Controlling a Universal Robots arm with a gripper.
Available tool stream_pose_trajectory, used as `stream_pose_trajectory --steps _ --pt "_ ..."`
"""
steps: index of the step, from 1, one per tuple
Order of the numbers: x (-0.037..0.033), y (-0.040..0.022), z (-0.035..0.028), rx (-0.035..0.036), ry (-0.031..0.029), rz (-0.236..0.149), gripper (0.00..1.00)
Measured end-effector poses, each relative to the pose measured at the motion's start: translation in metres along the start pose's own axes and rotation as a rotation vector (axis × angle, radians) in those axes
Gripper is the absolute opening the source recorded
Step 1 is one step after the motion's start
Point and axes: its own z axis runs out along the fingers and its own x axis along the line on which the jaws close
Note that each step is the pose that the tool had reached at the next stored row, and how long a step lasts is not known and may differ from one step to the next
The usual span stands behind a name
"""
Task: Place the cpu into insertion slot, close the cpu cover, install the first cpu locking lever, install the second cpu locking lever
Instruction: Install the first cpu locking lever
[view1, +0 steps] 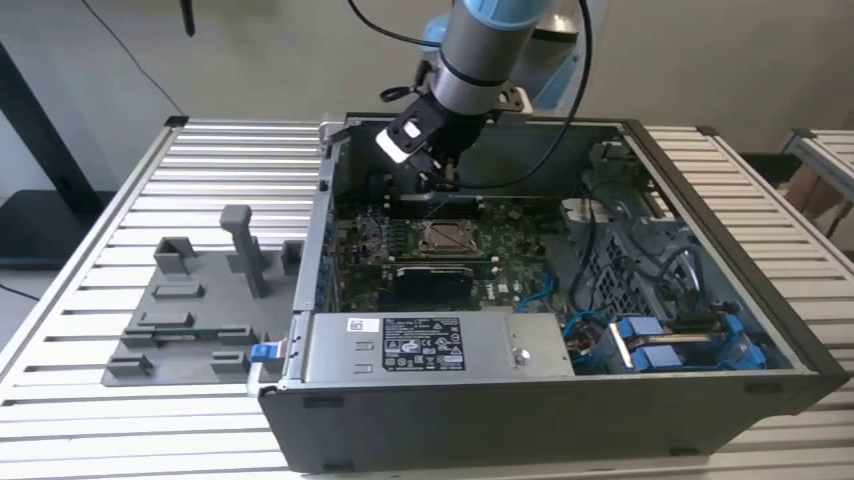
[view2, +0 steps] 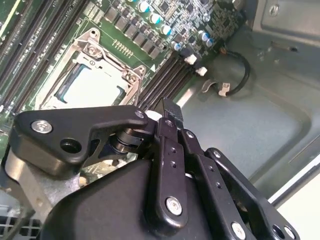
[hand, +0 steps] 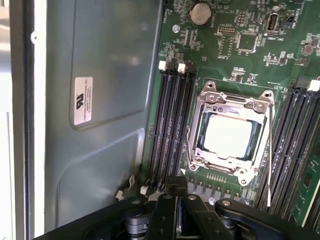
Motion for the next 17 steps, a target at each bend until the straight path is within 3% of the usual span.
stream_pose_trajectory --steps 4,5,17 --pt "0.0000 0.0000 0.0001 0.0138 0.0019 -0.051 0.11" --pt "-0.0001 0.0000 0.0001 0.0206 0.0009 -0.077 0.11" --pt "0.0000 0.0000 0.0000 0.0690 -0.0048 -0.250 0.11"
